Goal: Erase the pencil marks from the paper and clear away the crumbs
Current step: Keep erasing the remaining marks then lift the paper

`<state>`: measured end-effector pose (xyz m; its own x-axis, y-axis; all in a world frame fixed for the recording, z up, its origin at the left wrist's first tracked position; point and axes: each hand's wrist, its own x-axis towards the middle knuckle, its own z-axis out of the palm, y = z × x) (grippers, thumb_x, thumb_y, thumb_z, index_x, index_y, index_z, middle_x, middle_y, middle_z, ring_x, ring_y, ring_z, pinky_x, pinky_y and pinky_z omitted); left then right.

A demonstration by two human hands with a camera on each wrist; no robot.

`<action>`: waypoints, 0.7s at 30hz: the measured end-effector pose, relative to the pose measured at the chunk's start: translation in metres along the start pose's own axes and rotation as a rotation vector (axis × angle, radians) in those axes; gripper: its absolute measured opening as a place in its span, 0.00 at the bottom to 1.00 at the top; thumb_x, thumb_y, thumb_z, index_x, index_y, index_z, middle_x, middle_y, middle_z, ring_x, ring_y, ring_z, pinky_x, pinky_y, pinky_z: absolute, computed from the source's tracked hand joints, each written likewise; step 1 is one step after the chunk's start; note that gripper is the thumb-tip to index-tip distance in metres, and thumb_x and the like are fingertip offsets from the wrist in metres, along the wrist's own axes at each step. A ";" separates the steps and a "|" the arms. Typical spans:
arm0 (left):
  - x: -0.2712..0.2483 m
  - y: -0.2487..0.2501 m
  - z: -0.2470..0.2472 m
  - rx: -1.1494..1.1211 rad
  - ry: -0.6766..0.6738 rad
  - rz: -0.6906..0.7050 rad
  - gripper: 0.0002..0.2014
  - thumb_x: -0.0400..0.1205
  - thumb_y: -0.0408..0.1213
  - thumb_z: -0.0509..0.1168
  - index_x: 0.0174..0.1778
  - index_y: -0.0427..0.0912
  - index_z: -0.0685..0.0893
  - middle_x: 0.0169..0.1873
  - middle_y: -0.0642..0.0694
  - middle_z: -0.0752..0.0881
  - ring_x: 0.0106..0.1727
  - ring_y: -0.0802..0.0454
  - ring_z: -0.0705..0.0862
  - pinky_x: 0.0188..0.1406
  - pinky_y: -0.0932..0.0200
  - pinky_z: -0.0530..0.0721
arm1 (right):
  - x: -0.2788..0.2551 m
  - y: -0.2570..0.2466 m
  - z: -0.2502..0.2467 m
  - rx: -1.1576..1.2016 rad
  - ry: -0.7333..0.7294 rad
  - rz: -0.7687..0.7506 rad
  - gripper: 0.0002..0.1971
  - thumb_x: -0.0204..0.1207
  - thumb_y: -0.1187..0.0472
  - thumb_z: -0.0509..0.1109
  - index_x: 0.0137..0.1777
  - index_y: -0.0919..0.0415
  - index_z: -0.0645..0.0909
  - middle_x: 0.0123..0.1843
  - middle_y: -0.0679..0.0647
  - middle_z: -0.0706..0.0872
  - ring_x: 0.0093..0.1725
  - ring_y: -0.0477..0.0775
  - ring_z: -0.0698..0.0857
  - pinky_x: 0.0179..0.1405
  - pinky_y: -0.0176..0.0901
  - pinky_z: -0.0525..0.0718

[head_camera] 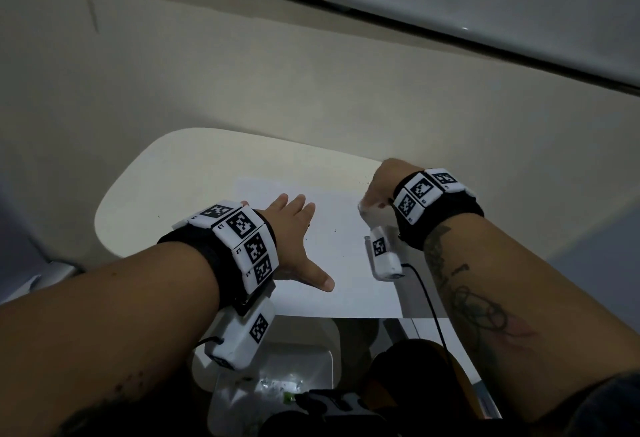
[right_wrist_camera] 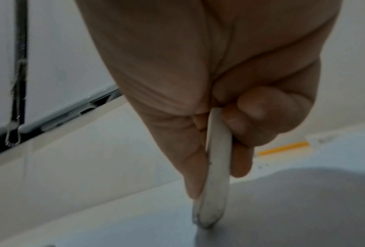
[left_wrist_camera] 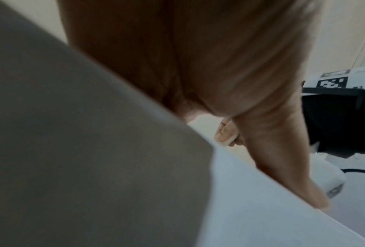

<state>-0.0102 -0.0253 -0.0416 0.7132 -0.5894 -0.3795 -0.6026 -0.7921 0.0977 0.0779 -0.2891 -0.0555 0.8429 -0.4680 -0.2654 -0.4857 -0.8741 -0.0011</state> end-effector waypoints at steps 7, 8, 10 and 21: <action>-0.002 0.000 -0.001 -0.007 -0.007 0.002 0.69 0.59 0.83 0.62 0.86 0.51 0.35 0.85 0.54 0.35 0.86 0.50 0.36 0.77 0.24 0.47 | -0.095 -0.059 -0.021 0.029 0.045 -0.125 0.23 0.60 0.34 0.79 0.36 0.55 0.86 0.35 0.49 0.89 0.33 0.55 0.87 0.46 0.53 0.91; -0.002 0.000 -0.001 -0.006 -0.011 0.002 0.69 0.59 0.83 0.62 0.86 0.51 0.35 0.85 0.54 0.34 0.86 0.50 0.36 0.77 0.24 0.47 | -0.079 -0.051 -0.014 0.011 0.039 -0.107 0.25 0.59 0.31 0.78 0.32 0.54 0.84 0.33 0.48 0.87 0.32 0.55 0.87 0.45 0.54 0.91; -0.002 0.000 -0.001 -0.005 -0.015 0.003 0.68 0.59 0.83 0.62 0.86 0.51 0.35 0.85 0.54 0.34 0.86 0.50 0.36 0.77 0.23 0.47 | -0.053 -0.032 -0.011 -0.062 0.049 -0.027 0.33 0.49 0.22 0.76 0.28 0.55 0.80 0.33 0.47 0.85 0.35 0.59 0.88 0.45 0.60 0.90; -0.001 0.000 -0.001 -0.003 -0.005 0.004 0.69 0.59 0.84 0.62 0.86 0.51 0.35 0.85 0.55 0.35 0.86 0.50 0.36 0.77 0.23 0.47 | -0.107 -0.044 -0.022 0.067 0.008 -0.115 0.23 0.60 0.34 0.79 0.35 0.55 0.87 0.30 0.47 0.87 0.31 0.55 0.85 0.42 0.45 0.87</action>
<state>-0.0113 -0.0250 -0.0404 0.7089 -0.5918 -0.3837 -0.6045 -0.7901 0.1017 0.0145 -0.2032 -0.0057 0.8955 -0.3669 -0.2519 -0.4002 -0.9115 -0.0953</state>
